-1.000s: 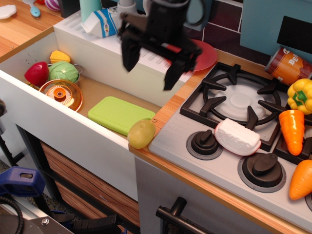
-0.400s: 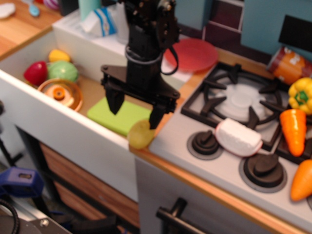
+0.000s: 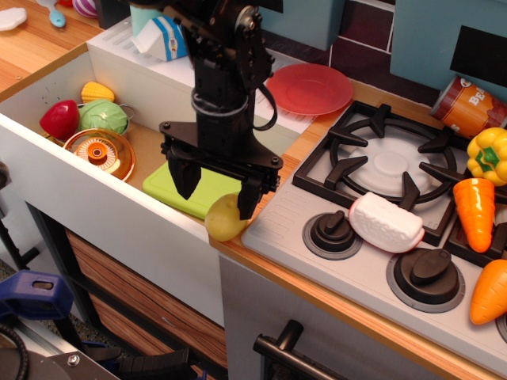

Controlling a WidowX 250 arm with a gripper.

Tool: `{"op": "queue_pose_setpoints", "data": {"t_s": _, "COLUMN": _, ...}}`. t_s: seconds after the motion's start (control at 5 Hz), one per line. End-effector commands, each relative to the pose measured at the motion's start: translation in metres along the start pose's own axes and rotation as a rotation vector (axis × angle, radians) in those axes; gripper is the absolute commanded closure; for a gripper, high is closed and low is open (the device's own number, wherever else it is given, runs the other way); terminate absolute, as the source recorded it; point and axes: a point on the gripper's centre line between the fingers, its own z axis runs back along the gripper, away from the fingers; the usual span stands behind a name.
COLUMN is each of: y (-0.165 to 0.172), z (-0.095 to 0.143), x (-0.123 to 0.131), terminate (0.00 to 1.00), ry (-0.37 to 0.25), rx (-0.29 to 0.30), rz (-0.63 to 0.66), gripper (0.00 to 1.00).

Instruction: Put potato on plate

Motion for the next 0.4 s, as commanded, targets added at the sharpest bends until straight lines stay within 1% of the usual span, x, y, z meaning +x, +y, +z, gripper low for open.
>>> {"op": "queue_pose_setpoints", "data": {"t_s": 0.0, "y": 0.0002, "z": -0.0033, "x": 0.0037, "terminate": 0.0, "ry": -0.036, "rx": -0.025, "rz": 0.005, "gripper": 0.0}}
{"op": "queue_pose_setpoints", "data": {"t_s": 0.2, "y": 0.0003, "z": -0.0097, "x": 0.0028, "terminate": 0.0, "ry": -0.033, "rx": -0.062, "rz": 0.013, "gripper": 0.0}}
